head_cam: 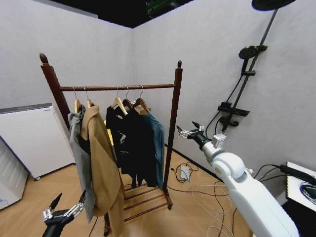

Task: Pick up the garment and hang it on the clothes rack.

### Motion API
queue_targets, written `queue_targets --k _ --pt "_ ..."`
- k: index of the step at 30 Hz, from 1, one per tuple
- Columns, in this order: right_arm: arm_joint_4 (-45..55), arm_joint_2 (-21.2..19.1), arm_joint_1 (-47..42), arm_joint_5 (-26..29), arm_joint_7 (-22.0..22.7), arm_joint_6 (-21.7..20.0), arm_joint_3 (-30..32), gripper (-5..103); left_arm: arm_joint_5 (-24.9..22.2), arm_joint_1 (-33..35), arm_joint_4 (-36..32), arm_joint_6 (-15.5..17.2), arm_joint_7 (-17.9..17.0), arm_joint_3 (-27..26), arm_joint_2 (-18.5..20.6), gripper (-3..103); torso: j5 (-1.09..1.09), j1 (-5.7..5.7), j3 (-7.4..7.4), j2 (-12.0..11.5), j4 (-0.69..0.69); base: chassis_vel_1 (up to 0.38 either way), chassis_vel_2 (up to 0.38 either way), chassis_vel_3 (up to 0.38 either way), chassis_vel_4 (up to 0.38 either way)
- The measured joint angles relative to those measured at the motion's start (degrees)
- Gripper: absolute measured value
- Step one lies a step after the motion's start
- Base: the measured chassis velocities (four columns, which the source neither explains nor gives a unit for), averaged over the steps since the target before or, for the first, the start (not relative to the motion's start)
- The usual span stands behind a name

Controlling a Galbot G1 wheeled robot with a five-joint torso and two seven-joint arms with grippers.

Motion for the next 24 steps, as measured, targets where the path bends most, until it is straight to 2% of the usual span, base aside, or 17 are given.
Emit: queue_targets --k 24 --pt "3.2 -0.4 -2.5 0.9 0.8 -0.2 1.9 100 0.0 0.0 0.0 0.0 0.0 0.0 0.0 100 0.0 -0.01 0.0 0.0 -0.01 -0.079 -0.133 -0.137 -0.089"
